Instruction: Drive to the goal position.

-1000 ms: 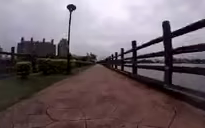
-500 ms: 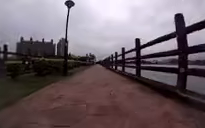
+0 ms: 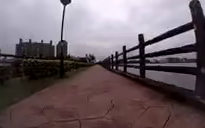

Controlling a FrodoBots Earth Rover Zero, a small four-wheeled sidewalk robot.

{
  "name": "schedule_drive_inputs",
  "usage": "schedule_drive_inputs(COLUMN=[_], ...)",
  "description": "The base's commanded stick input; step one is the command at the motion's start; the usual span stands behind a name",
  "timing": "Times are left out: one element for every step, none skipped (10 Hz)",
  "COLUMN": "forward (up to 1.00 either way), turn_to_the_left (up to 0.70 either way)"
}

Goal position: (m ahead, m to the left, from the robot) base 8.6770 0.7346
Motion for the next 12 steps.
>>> schedule_drive_inputs(forward=[1.00, 1.00, 1.00, 1.00, 1.00, 1.00, 1.00, 1.00, 1.00, 1.00, 1.00, 1.00], turn_to_the_left=[0.28, 0.40, 0.40, 0.29, 0.00, 0.00, 0.00, 0.00, 0.00, 0.00, 0.00, 0.00])
